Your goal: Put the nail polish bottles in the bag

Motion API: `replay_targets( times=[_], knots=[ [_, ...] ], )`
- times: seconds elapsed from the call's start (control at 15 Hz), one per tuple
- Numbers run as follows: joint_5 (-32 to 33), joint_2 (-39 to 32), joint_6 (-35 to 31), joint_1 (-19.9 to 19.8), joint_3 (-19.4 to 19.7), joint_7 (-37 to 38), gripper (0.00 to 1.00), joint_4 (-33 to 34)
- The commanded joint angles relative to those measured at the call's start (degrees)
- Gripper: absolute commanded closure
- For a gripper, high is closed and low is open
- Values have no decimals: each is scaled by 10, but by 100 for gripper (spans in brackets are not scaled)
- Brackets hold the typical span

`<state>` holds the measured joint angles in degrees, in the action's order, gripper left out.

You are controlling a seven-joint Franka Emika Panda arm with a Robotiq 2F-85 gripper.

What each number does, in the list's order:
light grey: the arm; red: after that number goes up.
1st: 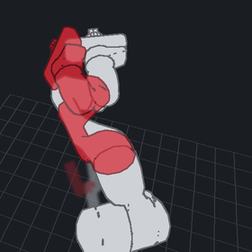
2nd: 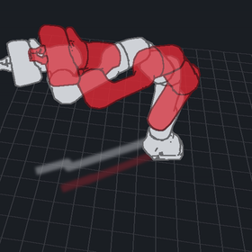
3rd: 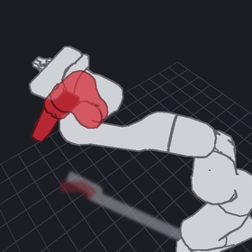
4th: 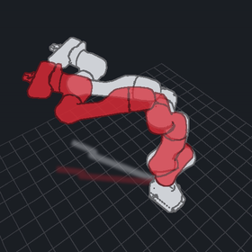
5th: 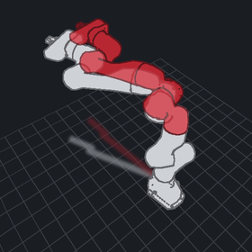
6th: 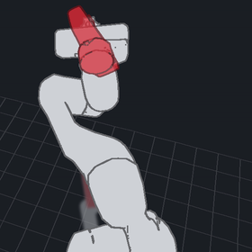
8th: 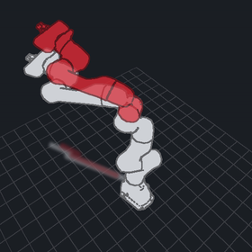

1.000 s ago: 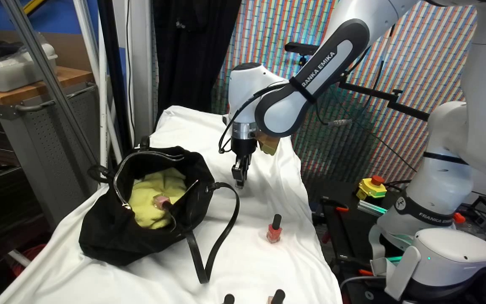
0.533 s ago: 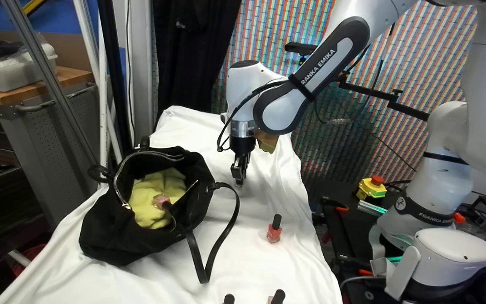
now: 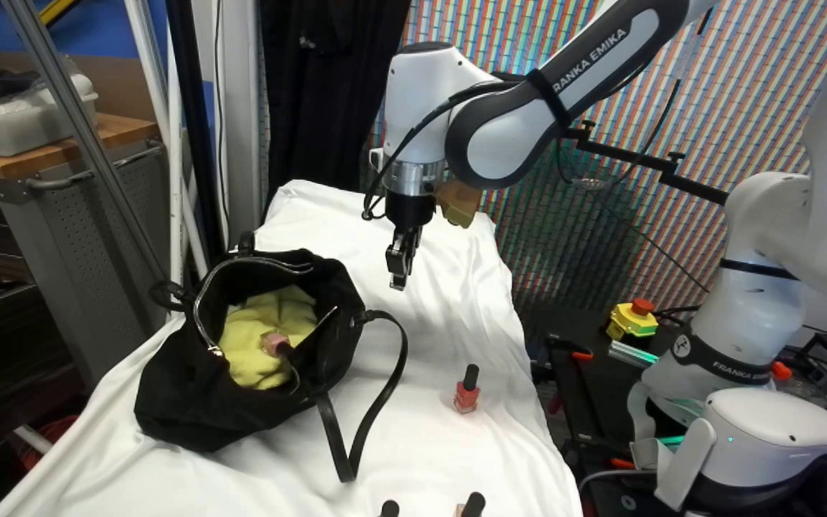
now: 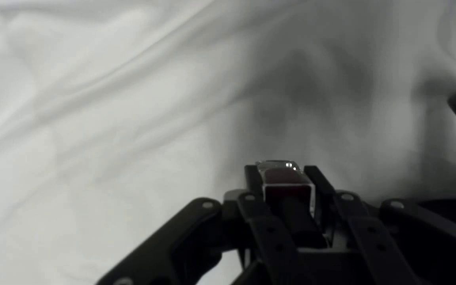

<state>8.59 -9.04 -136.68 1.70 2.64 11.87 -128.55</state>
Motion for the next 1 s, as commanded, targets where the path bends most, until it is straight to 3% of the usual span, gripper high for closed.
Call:
replay_targets(
  times=[0.0,0.53,0.93],
  knots=[
    [39,38,18,27,-16,68,80,11],
    [109,-11,35,91,-70,191,81,111],
    [158,-92,52,139,-65,244,81,214]
  ],
)
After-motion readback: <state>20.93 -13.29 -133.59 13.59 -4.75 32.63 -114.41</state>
